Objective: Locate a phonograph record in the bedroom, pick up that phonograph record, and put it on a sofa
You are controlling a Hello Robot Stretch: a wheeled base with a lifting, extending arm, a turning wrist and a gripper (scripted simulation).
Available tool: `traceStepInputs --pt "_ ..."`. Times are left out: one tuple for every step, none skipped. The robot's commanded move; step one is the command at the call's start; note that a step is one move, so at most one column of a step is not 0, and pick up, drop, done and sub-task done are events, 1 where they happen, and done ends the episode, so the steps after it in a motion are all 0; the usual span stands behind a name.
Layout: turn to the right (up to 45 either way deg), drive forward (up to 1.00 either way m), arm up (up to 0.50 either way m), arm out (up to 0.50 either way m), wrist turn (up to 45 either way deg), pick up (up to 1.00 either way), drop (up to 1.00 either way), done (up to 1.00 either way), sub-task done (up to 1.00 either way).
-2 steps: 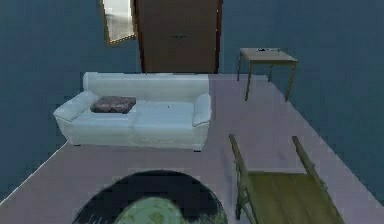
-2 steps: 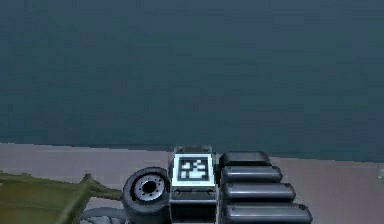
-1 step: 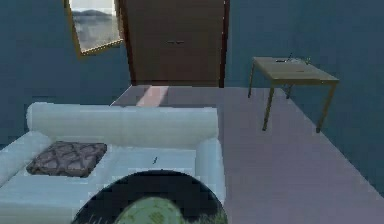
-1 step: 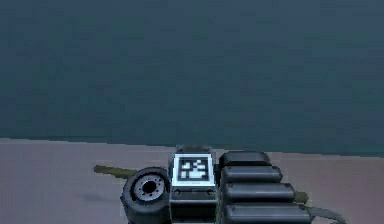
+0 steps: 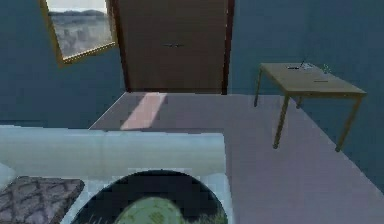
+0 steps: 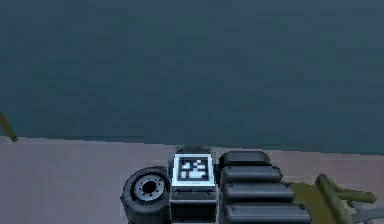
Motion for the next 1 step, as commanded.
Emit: traceStepInputs --pt "-45.0 0.00 0.00 0.00 0.0 0.00 0.00 0.00 0.00"
